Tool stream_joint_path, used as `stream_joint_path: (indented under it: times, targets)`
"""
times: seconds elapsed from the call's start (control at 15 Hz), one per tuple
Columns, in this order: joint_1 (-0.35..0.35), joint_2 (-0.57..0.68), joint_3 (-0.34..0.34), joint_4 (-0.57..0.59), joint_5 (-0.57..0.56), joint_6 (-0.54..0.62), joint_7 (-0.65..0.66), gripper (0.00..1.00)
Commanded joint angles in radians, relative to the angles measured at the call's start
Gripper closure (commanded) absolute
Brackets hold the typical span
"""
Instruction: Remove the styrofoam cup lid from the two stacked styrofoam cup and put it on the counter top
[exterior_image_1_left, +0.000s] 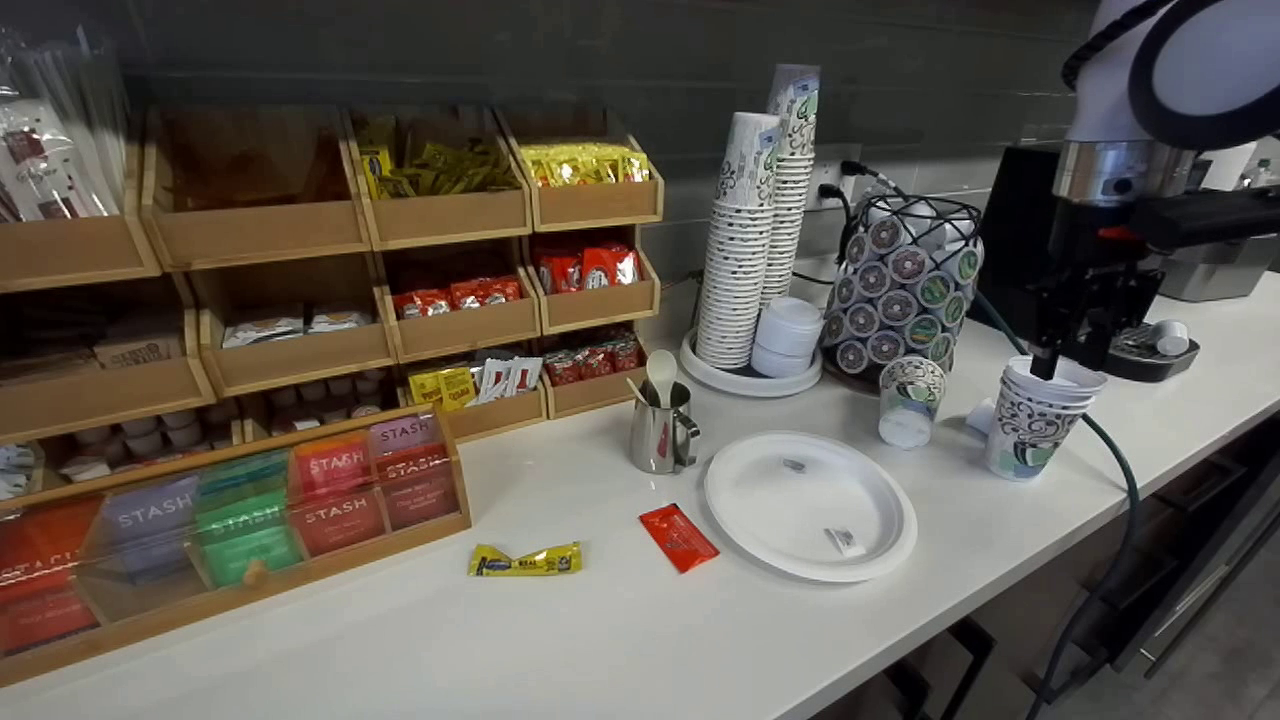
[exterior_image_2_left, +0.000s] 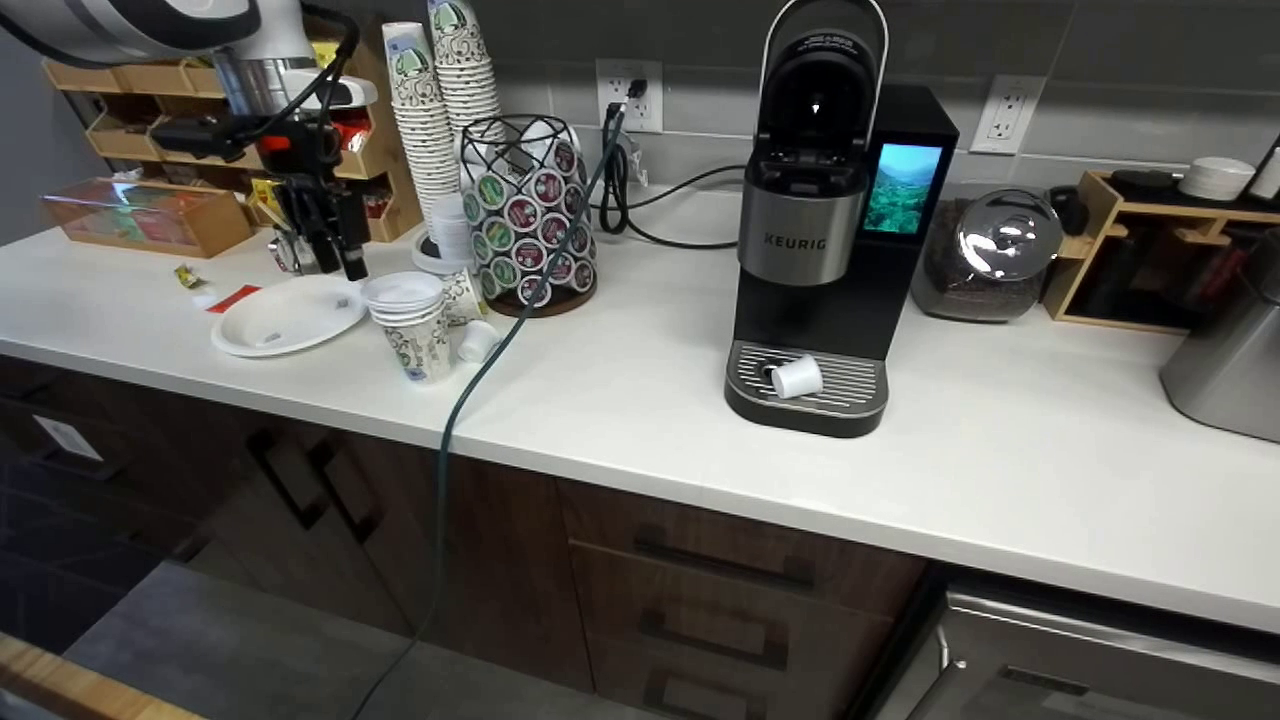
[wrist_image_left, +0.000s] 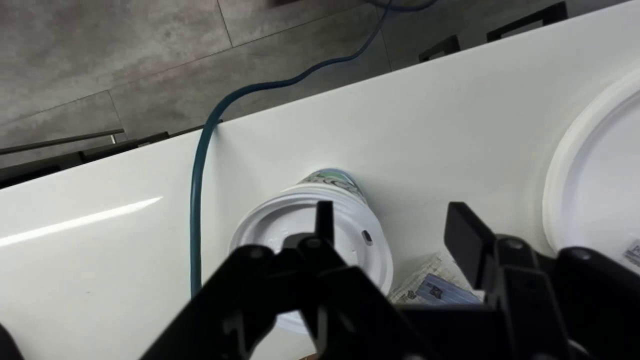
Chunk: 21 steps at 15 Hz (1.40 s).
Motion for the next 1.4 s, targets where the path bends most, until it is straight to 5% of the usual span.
stream_joint_path:
  times: [0.0, 0.2, 0.33, 0.4, 0.67, 1.33]
  targets:
    - [0.018, 0.078, -0.021, 0.062, -0.030, -0.001, 0.052, 0.27]
    - [0.024, 0.113, -0.030, 0.088, -0.020, -0.005, 0.056, 0.39]
    - [0.028, 0.129, -0.036, 0.098, -0.019, -0.005, 0.061, 0.63]
    - [0.029, 0.136, -0.038, 0.104, -0.017, -0.006, 0.062, 0.64]
    - [0.034, 0.152, -0.045, 0.112, -0.014, -0.006, 0.066, 0.96]
    - [0.061, 0.002, -0.053, 0.055, -0.074, -0.008, 0.213, 1.00]
